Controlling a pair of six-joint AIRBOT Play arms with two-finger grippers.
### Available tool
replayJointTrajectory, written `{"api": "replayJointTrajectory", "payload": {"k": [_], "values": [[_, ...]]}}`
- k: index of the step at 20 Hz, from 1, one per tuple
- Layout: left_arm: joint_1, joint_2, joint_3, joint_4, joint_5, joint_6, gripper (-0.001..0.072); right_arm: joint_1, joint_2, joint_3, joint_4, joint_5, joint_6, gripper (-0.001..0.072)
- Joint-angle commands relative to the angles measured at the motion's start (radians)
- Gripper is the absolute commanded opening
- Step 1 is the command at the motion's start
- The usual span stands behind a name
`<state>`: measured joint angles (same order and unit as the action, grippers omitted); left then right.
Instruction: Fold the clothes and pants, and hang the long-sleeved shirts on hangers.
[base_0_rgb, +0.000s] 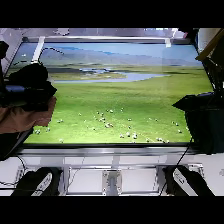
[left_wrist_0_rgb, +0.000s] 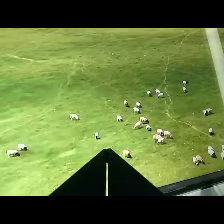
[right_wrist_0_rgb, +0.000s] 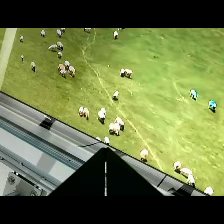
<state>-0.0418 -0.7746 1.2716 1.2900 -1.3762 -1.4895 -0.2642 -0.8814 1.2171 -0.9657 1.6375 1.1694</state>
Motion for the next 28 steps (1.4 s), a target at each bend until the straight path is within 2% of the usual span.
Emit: {"api": "replayJointTrajectory", "payload": {"k": [1,11,12,14,16,17,19,22,24,26,28], "values": [[0.0,0.0,0.0,0.0,0.0,0.0,0.0024,0.001,0.001,0.001,0.0,-0.007,0.0,0.001],[0.0,0.0,0.0,0.001,0.003,0.0,0.0024,0.001,0.001,0.001,0.0,-0.007,0.016,0.001],[0.0,-0.004,0.0,0.012,0.033,0.013,0.0024,0.001,0.001,0.001,0.0,-0.007,0.026,0.001],[0.0,-0.024,0.0,0.076,0.076,0.015,0.0033,0.001,0.001,0.001,0.0,-0.007,0.026,0.001],[0.006,-0.063,0.0,0.288,0.097,-0.019,0.0034,0.001,0.001,0.001,0.0,-0.008,0.026,0.001],[0.022,-0.092,0.0,0.42,0.097,-0.071,0.01,0.001,0.0,0.001,0.0,-0.008,0.027,0.001],[0.094,-0.159,0.0,0.574,0.117,-0.101,0.046,0.001,0.0,0.001,0.0,-0.009,0.035,0.001],[0.279,-0.26,0.0,0.528,0.235,-0.114,0.0477,0.001,0.0,0.001,0.0,-0.049,0.047,0.001],[0.402,-0.329,0.0,0.446,0.304,-0.166,0.0478,0.001,0.0,0.001,0.0,-0.109,0.05,0.001],[0.513,-0.402,0.0,0.325,0.344,-0.172,0.0534,0.001,0.0,0.001,0.0,-0.172,0.05,0.001],[0.602,-0.478,0.0,0.194,0.368,-0.172,0.0677,0.001,0.0,0.001,0.0,-0.219,0.051,0.001]]}}
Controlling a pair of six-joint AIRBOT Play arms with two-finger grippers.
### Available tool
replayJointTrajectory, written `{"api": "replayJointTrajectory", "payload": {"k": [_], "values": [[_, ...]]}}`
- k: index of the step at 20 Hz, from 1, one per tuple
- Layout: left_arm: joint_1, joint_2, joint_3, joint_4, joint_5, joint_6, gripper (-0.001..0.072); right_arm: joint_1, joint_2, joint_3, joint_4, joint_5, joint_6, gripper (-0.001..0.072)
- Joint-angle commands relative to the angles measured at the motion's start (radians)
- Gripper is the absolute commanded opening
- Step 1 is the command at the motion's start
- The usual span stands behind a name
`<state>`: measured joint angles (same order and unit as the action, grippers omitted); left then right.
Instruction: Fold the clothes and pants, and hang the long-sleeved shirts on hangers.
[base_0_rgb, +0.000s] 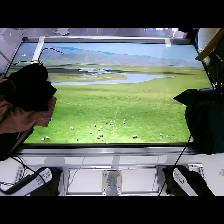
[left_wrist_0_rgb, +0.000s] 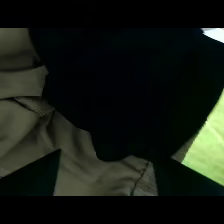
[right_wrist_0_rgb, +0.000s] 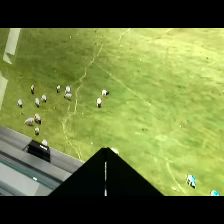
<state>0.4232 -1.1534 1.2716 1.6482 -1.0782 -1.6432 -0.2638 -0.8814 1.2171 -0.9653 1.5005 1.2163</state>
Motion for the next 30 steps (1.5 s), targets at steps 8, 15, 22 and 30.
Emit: {"api": "replayJointTrajectory", "payload": {"k": [8,15,22,30], "values": [[0.191,-0.356,0.0,-0.439,0.184,0.029,0.0704,0.0,0.0,0.001,0.0,-0.123,0.006,0.001],[0.162,-0.382,0.003,-0.56,0.277,0.11,0.0022,0.0,0.0,0.001,-0.001,-0.146,0.005,0.001],[0.129,-0.146,0.003,-0.882,0.076,0.379,0.0022,0.0,0.0,0.001,-0.124,-0.14,0.005,0.001],[-0.392,0.134,0.002,-1.029,0.026,0.431,0.0022,0.0,0.0,0.001,-0.458,0.007,0.0,0.001]]}}
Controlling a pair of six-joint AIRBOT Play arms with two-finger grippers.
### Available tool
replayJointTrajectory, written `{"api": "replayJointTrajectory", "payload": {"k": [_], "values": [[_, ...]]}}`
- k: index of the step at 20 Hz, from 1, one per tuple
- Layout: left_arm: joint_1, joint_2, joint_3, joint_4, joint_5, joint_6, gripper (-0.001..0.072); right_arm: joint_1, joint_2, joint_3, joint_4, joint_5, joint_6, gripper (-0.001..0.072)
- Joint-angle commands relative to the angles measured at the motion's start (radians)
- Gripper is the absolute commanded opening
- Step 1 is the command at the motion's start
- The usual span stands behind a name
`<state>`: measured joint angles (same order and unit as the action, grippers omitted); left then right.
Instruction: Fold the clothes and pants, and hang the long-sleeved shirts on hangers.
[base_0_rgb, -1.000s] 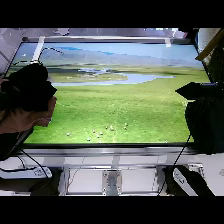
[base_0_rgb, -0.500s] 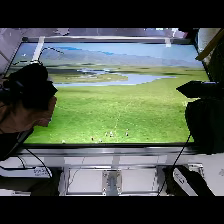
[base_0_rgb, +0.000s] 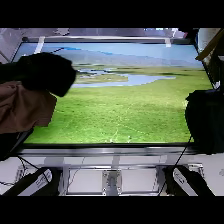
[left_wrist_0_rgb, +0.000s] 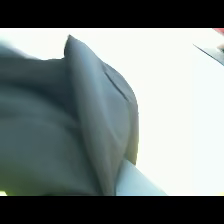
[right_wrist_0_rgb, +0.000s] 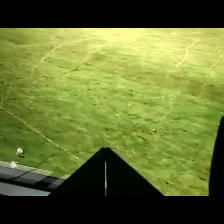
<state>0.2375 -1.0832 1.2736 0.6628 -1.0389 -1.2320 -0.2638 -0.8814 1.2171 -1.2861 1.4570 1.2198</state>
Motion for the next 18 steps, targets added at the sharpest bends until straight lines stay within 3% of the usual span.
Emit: {"api": "replayJointTrajectory", "payload": {"k": [1,8,9,10,11,12,15,16,18], "values": [[-0.301,0.056,0.0,-0.043,-0.01,0.02,0.0022,0.0,0.0,0.001,-0.154,0.049,-0.003,0.001],[-0.904,-0.2,0.0,-0.029,0.155,0.017,0.0037,0.0,0.0,0.001,-0.163,0.005,-0.01,0.001],[-0.957,-0.249,0.0,-0.029,0.19,0.017,0.0224,0.0,0.0,0.001,-0.163,-0.011,-0.01,0.001],[-0.984,-0.284,0.001,-0.032,0.222,0.017,0.0505,0.0,0.0,0.001,-0.166,-0.026,-0.01,0.0011],[-0.986,-0.304,0.001,-0.055,0.243,0.016,0.0635,0.0,0.0,0.001,-0.171,-0.039,-0.01,0.0031],[-0.958,-0.304,0.001,-0.078,0.243,0.016,0.0632,0.0,0.0,0.001,-0.179,-0.047,-0.011,0.0056],[-0.777,-0.245,0.001,-0.094,0.205,-0.002,0.0568,0.0,-0.005,0.001,-0.18,-0.067,-0.01,0.0285],[-0.692,-0.222,0.001,-0.082,0.172,-0.003,0.0548,0.0,-0.014,0.001,-0.171,-0.065,-0.009,0.0331],[-0.532,-0.203,0.0,-0.008,0.082,-0.057,0.0533,0.0,-0.046,-0.001,-0.097,-0.061,-0.009,0.0341]]}}
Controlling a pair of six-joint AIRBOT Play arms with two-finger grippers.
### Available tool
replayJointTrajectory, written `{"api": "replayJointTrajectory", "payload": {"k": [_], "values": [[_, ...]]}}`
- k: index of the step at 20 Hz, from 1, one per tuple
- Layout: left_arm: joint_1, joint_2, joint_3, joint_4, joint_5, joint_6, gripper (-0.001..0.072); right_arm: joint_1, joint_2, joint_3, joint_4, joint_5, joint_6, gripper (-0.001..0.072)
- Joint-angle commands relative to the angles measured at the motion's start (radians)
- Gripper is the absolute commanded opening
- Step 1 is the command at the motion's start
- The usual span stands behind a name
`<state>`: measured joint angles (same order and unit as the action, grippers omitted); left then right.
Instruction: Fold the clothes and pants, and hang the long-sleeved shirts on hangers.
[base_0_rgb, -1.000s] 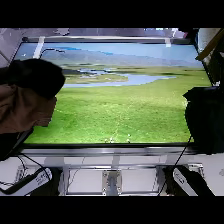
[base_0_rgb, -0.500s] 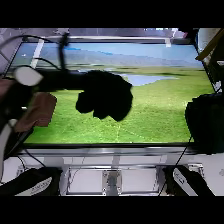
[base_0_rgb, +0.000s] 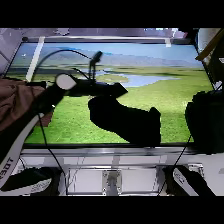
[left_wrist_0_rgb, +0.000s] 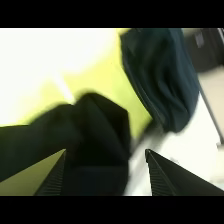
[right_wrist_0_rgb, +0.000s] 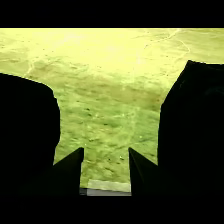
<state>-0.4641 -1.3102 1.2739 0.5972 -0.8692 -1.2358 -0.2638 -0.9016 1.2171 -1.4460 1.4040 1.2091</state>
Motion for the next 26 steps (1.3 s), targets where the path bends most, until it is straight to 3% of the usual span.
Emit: {"api": "replayJointTrajectory", "payload": {"k": [1,3,5,12,20,21,22,23,26], "values": [[0.237,0.019,0.0,0.136,-0.145,-0.106,0.0533,0.0,-0.041,-0.007,0.121,-0.01,0.002,0.0341],[0.323,-0.006,-0.006,0.335,-0.23,-0.212,0.0533,0.001,-0.071,-0.026,0.249,-0.012,0.002,0.0341],[0.364,-0.041,-0.039,0.398,-0.237,-0.271,0.0533,0.001,-0.096,-0.051,0.344,-0.032,0.002,0.034],[0.36,-0.266,-0.059,0.391,-0.235,-0.268,0.0534,0.003,-0.117,-0.089,0.375,-0.053,0.005,0.034],[0.281,-0.376,-0.059,0.16,-0.076,-0.215,0.0533,0.003,-0.117,-0.089,0.375,-0.07,0.005,0.034],[0.265,-0.383,-0.059,0.156,-0.065,-0.215,0.0504,0.003,-0.117,-0.089,0.375,-0.07,0.005,0.034],[0.251,-0.385,-0.059,0.157,-0.06,-0.215,0.0326,0.003,-0.117,-0.089,0.375,-0.07,0.005,0.034],[0.244,-0.385,-0.058,0.157,-0.058,-0.214,0.0023,0.003,-0.117,-0.089,0.375,-0.07,0.005,0.034],[0.248,-0.367,-0.058,0.157,-0.063,-0.188,0.0022,0.003,-0.117,-0.089,0.368,-0.068,0.004,0.0339]]}}
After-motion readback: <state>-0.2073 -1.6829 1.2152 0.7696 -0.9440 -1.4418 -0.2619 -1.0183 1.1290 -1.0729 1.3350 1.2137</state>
